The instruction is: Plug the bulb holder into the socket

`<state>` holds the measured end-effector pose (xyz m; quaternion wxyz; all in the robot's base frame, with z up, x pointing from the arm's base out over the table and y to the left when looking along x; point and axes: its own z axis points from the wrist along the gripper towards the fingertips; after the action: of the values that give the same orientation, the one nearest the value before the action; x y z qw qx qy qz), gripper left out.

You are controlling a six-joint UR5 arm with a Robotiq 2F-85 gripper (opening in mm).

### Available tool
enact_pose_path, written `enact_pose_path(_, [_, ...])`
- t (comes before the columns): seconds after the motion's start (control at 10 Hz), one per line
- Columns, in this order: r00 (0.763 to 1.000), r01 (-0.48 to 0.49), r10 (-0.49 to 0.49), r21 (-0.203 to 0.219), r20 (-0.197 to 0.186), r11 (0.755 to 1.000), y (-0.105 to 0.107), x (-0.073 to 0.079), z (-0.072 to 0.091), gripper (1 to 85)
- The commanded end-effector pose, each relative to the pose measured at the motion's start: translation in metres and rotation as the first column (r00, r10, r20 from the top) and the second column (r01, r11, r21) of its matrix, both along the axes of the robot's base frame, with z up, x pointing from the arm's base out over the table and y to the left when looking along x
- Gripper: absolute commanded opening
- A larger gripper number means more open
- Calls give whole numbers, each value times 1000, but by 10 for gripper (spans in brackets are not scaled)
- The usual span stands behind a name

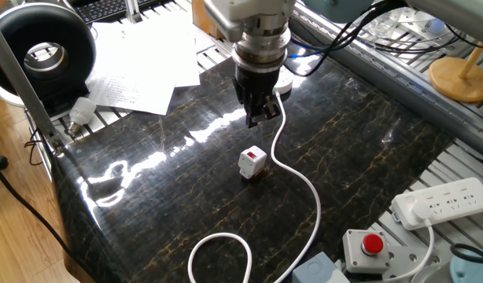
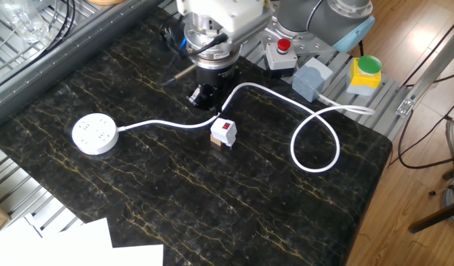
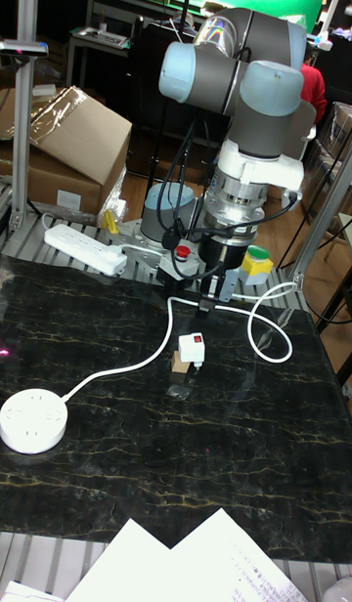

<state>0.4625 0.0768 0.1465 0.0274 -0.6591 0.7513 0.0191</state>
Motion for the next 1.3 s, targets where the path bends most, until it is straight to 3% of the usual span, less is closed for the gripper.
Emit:
enact_pose_path(0.0, [997, -78, 77, 58, 33, 995, 12, -8, -1, 577])
enact_pose_path(0.3, [993, -115, 112, 55, 42, 992, 8, -18, -11, 607])
enact_pose_path(0.7, [986, -147, 143, 44, 81, 988, 5, -12, -34, 603])
enact_pose_path(1.2, [980, -175, 171, 34, 102, 984, 7, -7, -55, 560])
